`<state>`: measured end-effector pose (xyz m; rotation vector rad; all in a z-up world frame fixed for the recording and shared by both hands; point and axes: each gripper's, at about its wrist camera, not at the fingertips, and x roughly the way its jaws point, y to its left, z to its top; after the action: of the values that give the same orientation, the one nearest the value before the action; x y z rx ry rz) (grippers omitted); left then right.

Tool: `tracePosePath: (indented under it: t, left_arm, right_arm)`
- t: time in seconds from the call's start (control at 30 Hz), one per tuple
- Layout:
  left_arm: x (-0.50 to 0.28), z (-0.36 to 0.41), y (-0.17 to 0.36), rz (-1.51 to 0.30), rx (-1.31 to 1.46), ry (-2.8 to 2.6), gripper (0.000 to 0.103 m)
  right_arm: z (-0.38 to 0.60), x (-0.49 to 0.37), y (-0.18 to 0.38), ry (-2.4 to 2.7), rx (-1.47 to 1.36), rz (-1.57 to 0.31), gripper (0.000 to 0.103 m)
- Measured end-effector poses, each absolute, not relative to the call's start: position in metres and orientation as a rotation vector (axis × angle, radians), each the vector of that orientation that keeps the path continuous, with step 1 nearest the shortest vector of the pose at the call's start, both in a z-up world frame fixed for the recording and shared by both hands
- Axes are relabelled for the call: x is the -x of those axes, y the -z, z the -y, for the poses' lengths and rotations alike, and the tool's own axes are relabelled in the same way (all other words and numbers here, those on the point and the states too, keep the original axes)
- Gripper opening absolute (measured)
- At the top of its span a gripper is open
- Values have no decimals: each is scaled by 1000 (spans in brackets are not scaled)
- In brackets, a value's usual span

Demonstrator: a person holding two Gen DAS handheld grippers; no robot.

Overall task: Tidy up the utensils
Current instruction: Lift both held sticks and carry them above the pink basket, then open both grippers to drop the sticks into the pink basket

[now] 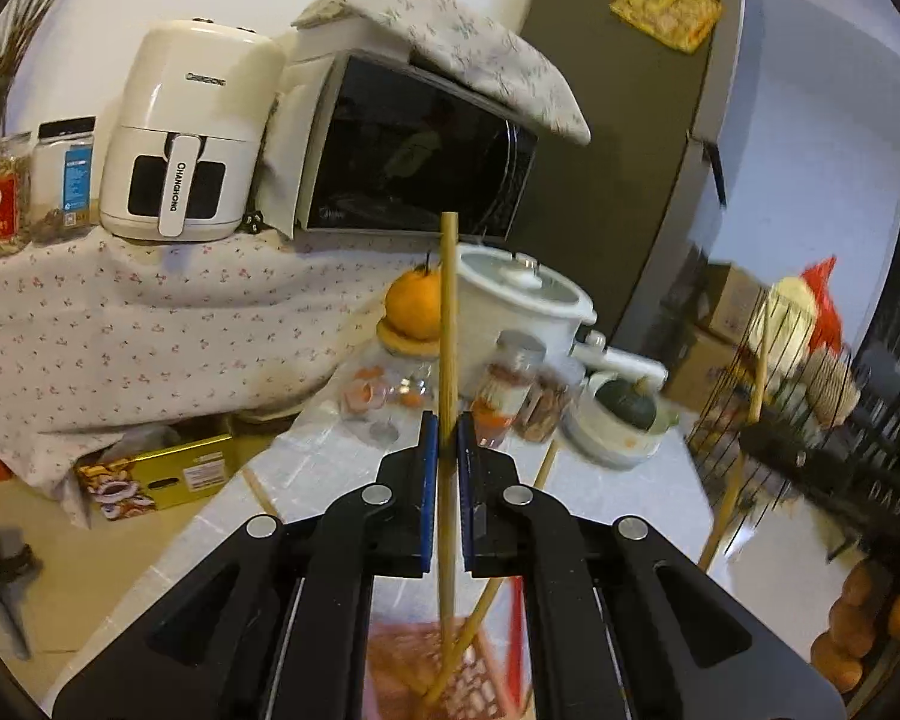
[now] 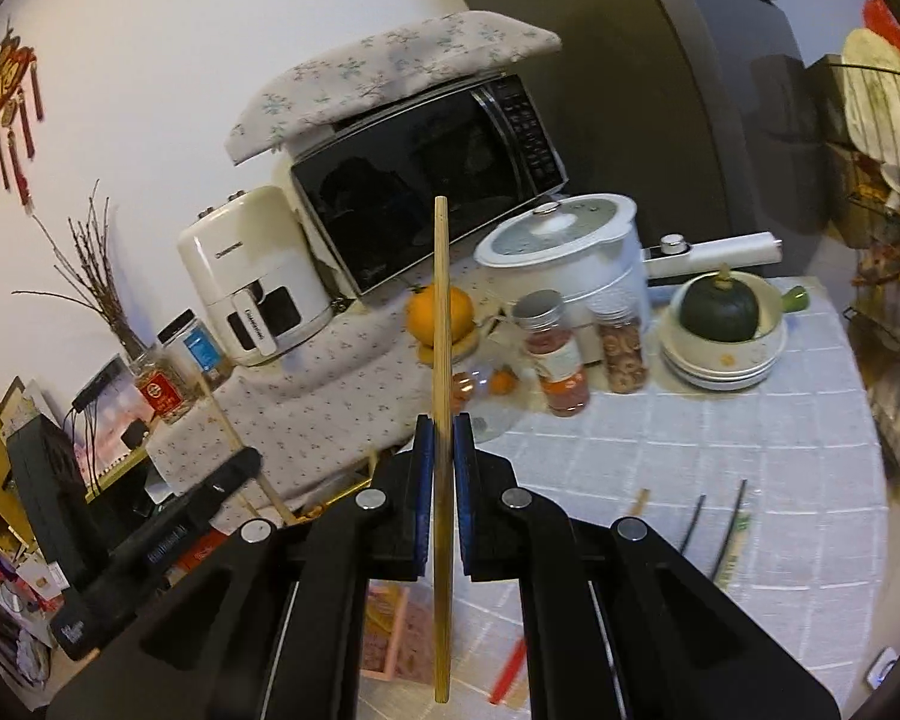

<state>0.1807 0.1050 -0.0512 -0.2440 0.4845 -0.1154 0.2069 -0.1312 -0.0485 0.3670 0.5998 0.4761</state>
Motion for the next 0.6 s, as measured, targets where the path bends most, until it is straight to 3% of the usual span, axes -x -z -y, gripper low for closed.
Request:
tracePosePath:
  t: [0.6]
  left_arm:
    - [-174,-106,67,-598,143,90,6]
  right_arm:
    - [67,-194,71,-496,-361,-477,7]
